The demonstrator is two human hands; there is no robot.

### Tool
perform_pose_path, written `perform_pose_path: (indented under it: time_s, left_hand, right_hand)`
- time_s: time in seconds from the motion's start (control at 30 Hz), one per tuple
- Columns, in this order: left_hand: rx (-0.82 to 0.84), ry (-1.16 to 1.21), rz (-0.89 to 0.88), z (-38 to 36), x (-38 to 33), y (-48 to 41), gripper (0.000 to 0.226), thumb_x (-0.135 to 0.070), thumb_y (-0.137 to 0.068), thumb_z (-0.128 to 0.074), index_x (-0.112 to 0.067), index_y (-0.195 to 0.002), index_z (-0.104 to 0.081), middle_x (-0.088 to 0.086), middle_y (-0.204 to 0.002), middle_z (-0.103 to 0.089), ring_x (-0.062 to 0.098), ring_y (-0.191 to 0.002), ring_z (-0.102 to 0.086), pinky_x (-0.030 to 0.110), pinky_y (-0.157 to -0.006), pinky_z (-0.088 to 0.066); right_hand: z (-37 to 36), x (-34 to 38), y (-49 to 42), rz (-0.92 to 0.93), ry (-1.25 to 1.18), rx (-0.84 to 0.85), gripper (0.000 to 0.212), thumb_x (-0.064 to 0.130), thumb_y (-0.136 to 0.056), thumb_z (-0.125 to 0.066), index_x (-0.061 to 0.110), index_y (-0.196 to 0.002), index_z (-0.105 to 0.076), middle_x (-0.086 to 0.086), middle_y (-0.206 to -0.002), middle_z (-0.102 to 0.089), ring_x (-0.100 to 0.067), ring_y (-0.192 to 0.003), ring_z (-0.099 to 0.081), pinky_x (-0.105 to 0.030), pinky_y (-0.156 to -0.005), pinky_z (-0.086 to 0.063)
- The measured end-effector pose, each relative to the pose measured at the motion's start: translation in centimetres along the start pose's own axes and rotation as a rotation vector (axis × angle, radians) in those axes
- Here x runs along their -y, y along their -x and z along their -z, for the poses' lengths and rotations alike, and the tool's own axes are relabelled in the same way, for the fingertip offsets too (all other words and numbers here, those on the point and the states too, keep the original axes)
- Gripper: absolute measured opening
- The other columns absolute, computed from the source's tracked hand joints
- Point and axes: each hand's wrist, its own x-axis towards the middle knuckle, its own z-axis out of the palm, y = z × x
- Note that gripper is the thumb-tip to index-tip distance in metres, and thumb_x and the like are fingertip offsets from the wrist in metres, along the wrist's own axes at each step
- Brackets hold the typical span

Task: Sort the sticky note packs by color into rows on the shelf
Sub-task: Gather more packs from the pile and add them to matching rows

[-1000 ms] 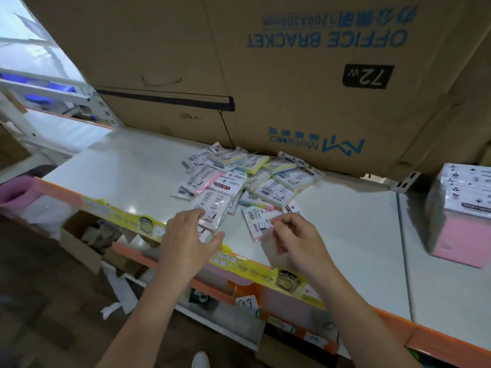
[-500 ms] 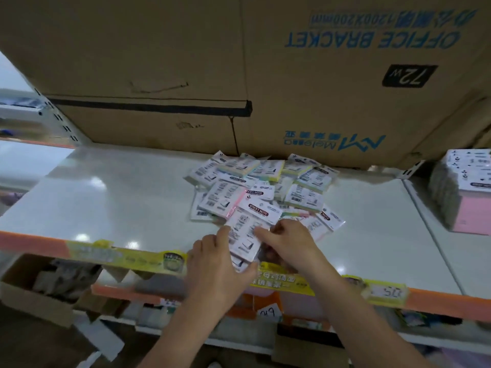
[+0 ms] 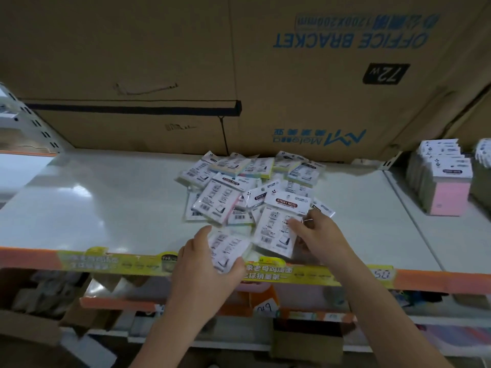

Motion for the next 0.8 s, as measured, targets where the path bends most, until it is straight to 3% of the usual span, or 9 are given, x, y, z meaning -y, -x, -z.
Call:
perform_pose_path:
  time_s: [0.1,0.2,0.3,0.4,0.5,0.57,0.63,0.73,0.8]
  left_hand:
    - [-0.097,0.092,0.026,0.2,-0.6,-0.4,0.076,-0.051,-0.075,-0.067,-0.024,-0.139,-0.037,-0.003,-0.116,-0.047,0.022,-0.105,-0.058,0.042,-0.082,-0.057]
    - [-0.145,0.164,-0.001,-0.6,-1.9,-0.9,0.075,-0.053,-0.074,-0.063,-0.023,-0.137,-0.036,-0.001,-0.124,-0.044,0.016,-0.103,-0.058,0.023,-0.07,-0.054]
    - [-0.175,0.204,-0.037,-2.3,-3.5,-1.7,0.068,-0.053,-0.077,-0.063,-0.027,-0.134,-0.035,-0.001,-0.126,-0.043,0.011,-0.097,-0.06,0.008,-0.053,-0.048]
    - [-0.173,0.111,-0.057,-4.4,-5.1,-2.9,0.069,-0.052,-0.082,-0.065,-0.018,-0.137,-0.037,0.003,-0.13,-0.042,0.012,-0.103,-0.052,0.003,-0.063,-0.035]
    - [-0.096,0.057,-0.084,-5.9,-6.1,-3.7,0.065,-0.053,-0.09,-0.056,-0.015,-0.14,-0.04,0.007,-0.138,-0.04,0.02,-0.122,-0.046,0.016,-0.086,-0.033]
    - [0.017,0.088,-0.145,-6.2,-6.0,-3.8,0.058,-0.055,-0.096,-0.042,-0.018,-0.14,-0.043,0.005,-0.139,-0.043,0.017,-0.126,-0.045,0.024,-0.094,-0.038]
    - [0.096,0.165,-0.206,-6.0,-5.6,-3.8,0.051,-0.052,-0.1,-0.033,-0.022,-0.138,-0.048,0.0,-0.141,-0.046,0.012,-0.127,-0.047,0.03,-0.102,-0.042]
    - [-0.017,0.031,-0.239,-4.6,-4.4,-5.7,0.044,-0.047,-0.097,-0.04,-0.022,-0.131,-0.052,-0.001,-0.137,-0.05,0.01,-0.119,-0.05,0.032,-0.096,-0.05]
    - [-0.111,-0.115,-0.183,-3.5,-3.3,-8.1,0.045,-0.04,-0.094,-0.053,-0.017,-0.133,-0.05,0.007,-0.136,-0.049,0.023,-0.126,-0.045,0.043,-0.099,-0.047]
  right_hand:
    - [0.4,-0.4,-0.5,0.073,0.121,0.002,0.019,0.037,-0.093,-0.064,0.028,-0.08,-0.054,0.011,-0.082,-0.066,-0.005,-0.075,-0.061,-0.019,-0.056,-0.04]
    - [0.7,-0.3,-1.2,0.087,0.085,0.099,0.014,0.037,-0.094,-0.062,0.027,-0.105,-0.062,0.009,-0.095,-0.07,-0.014,-0.088,-0.064,-0.025,-0.067,-0.045]
    - [0.5,-0.1,-1.5,0.084,0.039,0.118,0.019,0.038,-0.093,-0.062,0.019,-0.091,-0.061,0.001,-0.085,-0.069,-0.018,-0.08,-0.064,-0.027,-0.065,-0.045]
    - [-0.1,0.3,-1.1,0.026,-0.111,0.148,0.032,0.043,-0.092,-0.061,0.011,-0.088,-0.059,0.002,-0.074,-0.063,-0.009,-0.067,-0.06,-0.028,-0.067,-0.047]
    - [-0.4,0.4,-0.9,-0.001,-0.319,0.237,0.048,0.057,-0.095,-0.05,0.012,-0.083,-0.056,0.0,-0.071,-0.054,-0.019,-0.071,-0.054,-0.043,-0.078,-0.044]
    - [-0.4,0.8,-0.9,0.035,-0.321,0.269,0.051,0.064,-0.091,-0.05,0.016,-0.093,-0.065,0.005,-0.081,-0.065,-0.017,-0.081,-0.064,-0.032,-0.08,-0.049]
    - [-0.5,1.1,-1.2,0.119,-0.218,0.247,0.029,0.053,-0.089,-0.063,0.028,-0.103,-0.071,0.016,-0.095,-0.073,-0.003,-0.09,-0.068,-0.023,-0.078,-0.051]
    - [-0.3,1.3,-1.8,0.08,-0.187,0.156,0.019,0.04,-0.088,-0.069,0.026,-0.1,-0.068,0.008,-0.09,-0.074,-0.009,-0.079,-0.069,-0.027,-0.067,-0.052]
    - [0.0,1.4,-2.2,0.01,-0.289,0.105,0.024,0.041,-0.089,-0.068,0.023,-0.104,-0.065,0.001,-0.095,-0.074,-0.017,-0.08,-0.071,-0.034,-0.064,-0.054]
